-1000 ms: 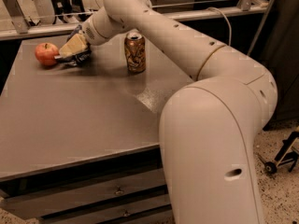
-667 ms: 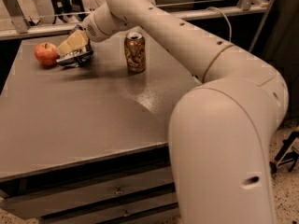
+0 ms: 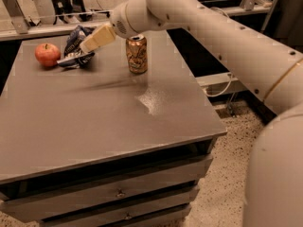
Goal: Move blue chip bag near apple
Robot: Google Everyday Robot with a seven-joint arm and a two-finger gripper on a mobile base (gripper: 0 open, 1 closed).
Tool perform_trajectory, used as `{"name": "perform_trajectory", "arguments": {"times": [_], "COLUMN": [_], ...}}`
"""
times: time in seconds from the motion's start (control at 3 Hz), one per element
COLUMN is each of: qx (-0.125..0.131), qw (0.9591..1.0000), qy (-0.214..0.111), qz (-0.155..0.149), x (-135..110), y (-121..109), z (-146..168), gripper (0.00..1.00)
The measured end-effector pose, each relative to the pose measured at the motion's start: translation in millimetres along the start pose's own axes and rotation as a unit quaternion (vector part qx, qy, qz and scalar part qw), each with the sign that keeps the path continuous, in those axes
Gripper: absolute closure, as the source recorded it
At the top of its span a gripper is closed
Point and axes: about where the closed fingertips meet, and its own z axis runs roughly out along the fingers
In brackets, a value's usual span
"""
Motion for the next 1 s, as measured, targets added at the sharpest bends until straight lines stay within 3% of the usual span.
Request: {"name": "perform_trajectory", "arguments": {"times": [0.33,0.67,1.0], "qx": [0.012,0.031,0.029], "qw": [0.9982,0.9962,0.9964], "qy": [-0.053,-0.059,-0.066], "qz": [-0.024,-0.057,-0.045], "x": [3.0,11.1,21.1], "y": [-7.9,-20.1,-18.3], "z": [-51.8,-80.0,-75.1], "gripper": [0.00,0.00,0.00]}}
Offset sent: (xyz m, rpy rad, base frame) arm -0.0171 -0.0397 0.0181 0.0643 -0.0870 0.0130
